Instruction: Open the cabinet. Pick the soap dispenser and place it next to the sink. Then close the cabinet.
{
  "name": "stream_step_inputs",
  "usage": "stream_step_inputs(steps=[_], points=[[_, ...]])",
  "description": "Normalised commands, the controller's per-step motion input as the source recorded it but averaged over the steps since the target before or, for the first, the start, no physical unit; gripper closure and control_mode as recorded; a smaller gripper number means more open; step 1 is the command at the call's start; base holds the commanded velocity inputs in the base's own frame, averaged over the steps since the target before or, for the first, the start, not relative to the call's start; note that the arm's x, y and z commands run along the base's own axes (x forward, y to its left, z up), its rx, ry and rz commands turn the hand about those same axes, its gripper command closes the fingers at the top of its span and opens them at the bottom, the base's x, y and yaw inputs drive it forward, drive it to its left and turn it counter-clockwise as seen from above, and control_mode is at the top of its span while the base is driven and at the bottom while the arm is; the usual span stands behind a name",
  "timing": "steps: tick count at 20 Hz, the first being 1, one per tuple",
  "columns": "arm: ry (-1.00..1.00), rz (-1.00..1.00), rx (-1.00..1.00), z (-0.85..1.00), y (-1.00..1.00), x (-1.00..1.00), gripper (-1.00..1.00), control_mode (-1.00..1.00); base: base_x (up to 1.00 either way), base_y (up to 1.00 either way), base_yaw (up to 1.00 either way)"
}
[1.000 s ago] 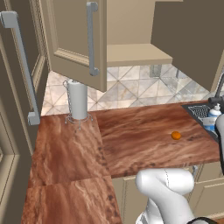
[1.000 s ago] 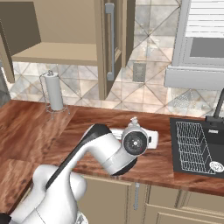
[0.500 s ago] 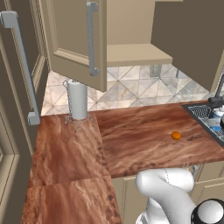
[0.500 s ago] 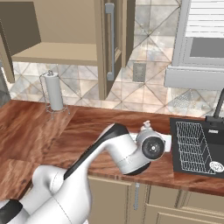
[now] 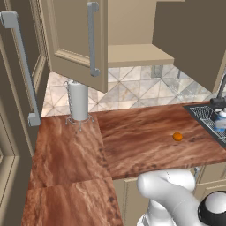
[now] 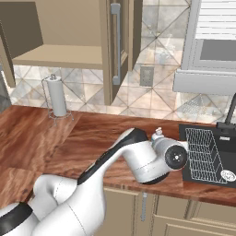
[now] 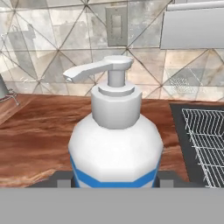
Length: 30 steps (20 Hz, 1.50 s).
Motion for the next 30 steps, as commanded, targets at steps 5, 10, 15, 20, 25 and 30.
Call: stream_step_inputs(steps=[5,10,15,20,25,30], points=[[0.00,0.17,0.00,0.00,0.00,0.00,1.00,-1.00,0.00,0.00,0.00],[0.00,0.17,0.00,0.00,0.00,0.00,1.00,-1.00,0.00,0.00,0.00],[0.00,0.12,0.00,0.00,0.00,0.00,1.00,-1.00,0.00,0.00,0.00],[0.00,0.00,0.00,0.00,0.00,0.01,1.00,-1.00,0.00,0.00,0.00],[0.00,0.00,0.00,-0.03,0.07,0.00,1.00,-1.00,0.00,0.00,0.00],[0.06,0.00,0.00,-0.19,0.14,0.05,1.00,-1.00,0.00,0.00,0.00]])
